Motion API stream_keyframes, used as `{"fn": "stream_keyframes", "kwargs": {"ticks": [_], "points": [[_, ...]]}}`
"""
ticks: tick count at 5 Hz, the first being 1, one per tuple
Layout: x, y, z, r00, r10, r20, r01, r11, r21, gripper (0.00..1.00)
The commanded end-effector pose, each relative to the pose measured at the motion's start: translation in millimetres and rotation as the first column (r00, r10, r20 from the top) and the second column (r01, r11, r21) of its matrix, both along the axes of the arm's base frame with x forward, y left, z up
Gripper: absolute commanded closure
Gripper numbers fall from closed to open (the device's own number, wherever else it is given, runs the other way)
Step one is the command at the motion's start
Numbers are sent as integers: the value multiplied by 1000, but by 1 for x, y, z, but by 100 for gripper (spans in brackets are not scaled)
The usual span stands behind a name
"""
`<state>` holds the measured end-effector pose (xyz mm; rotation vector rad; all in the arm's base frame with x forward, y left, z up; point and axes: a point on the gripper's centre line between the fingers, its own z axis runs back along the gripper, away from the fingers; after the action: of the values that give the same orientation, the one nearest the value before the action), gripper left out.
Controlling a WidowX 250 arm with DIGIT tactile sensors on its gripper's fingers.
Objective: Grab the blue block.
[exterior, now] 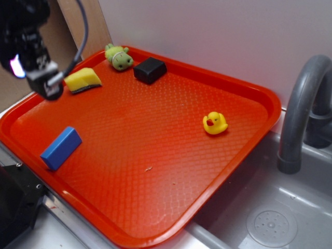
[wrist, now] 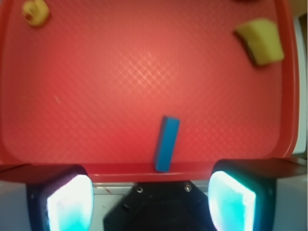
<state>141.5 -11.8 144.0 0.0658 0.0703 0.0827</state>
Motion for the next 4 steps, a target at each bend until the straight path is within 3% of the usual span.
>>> {"fn": "stream_keyframes", "kwargs": {"ticks": [1, 2, 4], "points": [[-7, 10, -47, 1000, 4, 22, -2, 997, -75, 0], [-3, 15, -63, 1000, -8, 24, 10, 994, -105, 0], [5, 21, -83, 1000, -3, -4, 3, 999, -38, 0]]}}
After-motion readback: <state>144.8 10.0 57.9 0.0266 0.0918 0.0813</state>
